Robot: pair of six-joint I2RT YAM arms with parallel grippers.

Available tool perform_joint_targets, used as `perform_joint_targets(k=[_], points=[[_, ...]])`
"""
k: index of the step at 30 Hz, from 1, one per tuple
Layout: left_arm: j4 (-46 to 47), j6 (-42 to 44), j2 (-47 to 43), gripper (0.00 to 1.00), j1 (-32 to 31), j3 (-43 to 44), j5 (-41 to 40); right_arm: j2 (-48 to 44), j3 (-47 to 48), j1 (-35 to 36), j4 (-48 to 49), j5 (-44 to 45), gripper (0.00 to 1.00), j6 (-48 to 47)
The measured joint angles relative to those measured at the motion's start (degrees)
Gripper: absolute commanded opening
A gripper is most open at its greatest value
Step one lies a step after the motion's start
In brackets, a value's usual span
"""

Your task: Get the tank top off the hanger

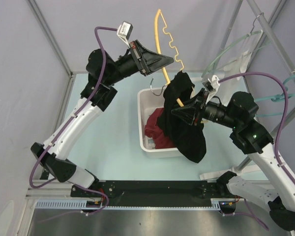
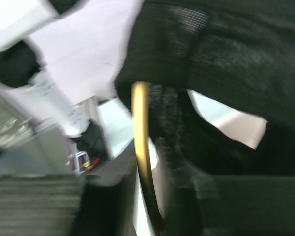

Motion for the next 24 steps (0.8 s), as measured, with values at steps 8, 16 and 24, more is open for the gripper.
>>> perform_joint_targets(k=[8, 16, 24], points=[[-12.6, 28.8, 6.4, 0.0, 0.1, 11.3, 1.2, 4.5, 6.4, 1.2, -14.0, 14.0, 0.77, -0.3], [-15.4, 51.6, 5.8, 0.0, 1.6, 9.3, -1.9, 2.4, 11.4, 2.3, -18.7, 16.5, 0.83, -1.7], [-11.3, 36.4, 6.0, 0.0, 4.0, 10.4, 3.8, 6.9, 13.6, 3.8, -18.6, 15.9, 0.8, -4.4]])
